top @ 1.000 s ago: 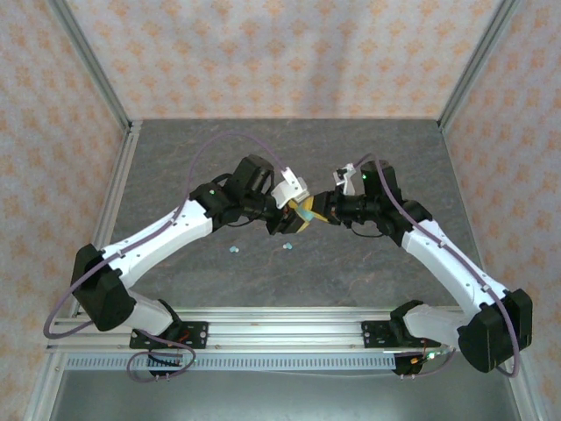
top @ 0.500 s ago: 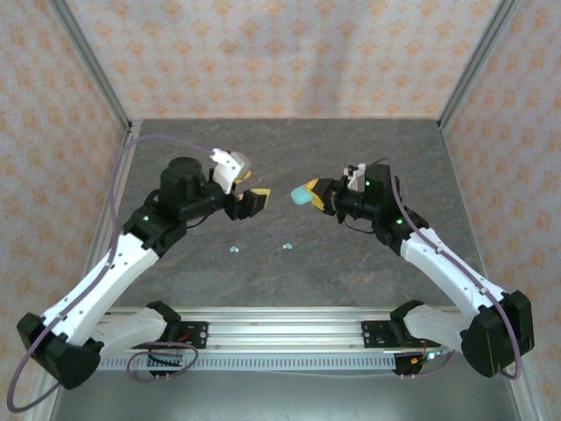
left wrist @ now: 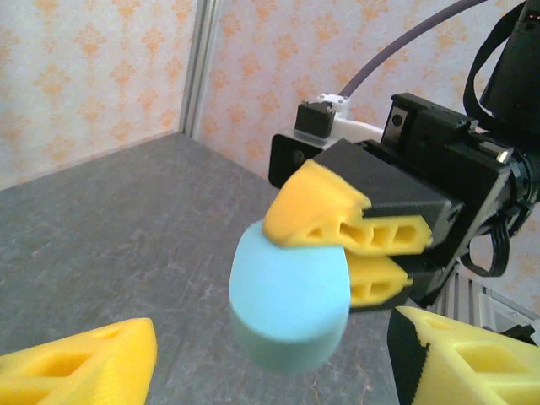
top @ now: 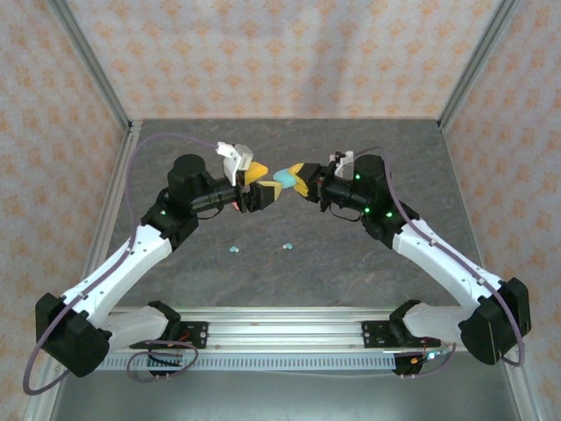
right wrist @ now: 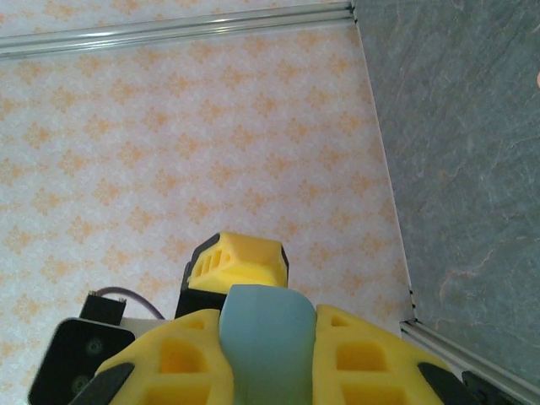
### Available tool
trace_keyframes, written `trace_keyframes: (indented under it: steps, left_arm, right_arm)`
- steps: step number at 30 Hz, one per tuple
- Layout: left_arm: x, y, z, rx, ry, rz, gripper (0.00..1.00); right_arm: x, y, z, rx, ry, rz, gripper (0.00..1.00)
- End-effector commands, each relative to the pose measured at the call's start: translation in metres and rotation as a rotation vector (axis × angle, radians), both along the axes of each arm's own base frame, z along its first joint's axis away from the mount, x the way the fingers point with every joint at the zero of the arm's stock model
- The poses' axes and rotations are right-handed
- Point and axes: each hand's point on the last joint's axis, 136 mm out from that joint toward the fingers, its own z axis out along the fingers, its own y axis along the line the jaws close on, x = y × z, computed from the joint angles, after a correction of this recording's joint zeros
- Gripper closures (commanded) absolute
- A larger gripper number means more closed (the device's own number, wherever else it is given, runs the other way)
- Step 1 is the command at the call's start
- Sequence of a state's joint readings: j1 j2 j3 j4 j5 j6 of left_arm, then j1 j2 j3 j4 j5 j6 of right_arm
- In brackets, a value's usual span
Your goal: Insert the wireless bluetooth earbuds into the charging case
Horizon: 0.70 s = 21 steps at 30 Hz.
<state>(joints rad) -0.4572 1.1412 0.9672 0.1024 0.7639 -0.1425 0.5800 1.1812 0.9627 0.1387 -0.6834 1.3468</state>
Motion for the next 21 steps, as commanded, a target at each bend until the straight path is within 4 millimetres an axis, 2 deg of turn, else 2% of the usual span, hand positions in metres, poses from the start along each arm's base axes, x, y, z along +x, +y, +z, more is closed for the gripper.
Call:
trace_keyframes:
  steps: [1,10,13,21]
  left_arm:
    - [-0.003,-0.008,0.025,-0.089,-0.042,-0.062,0.31]
    - [-0.002,-0.012,0.014,-0.101,-0.014,-0.086,0.32]
    - [-0.001,-0.013,0.010,-0.103,-0.009,-0.091,0.33]
    - [0.002,-0.015,-0.001,-0.084,0.006,-0.096,0.34]
  right_arm:
    - [0.000,0.004,0.039,0.076,-0.066,-0.016,0.92]
    - [0.000,0.005,0.043,0.080,-0.072,-0.022,0.92]
    - [0.004,0.009,0.033,0.066,-0.049,-0.018,0.92]
    - [0.004,0.010,0.036,0.073,-0.053,-0.009,0.92]
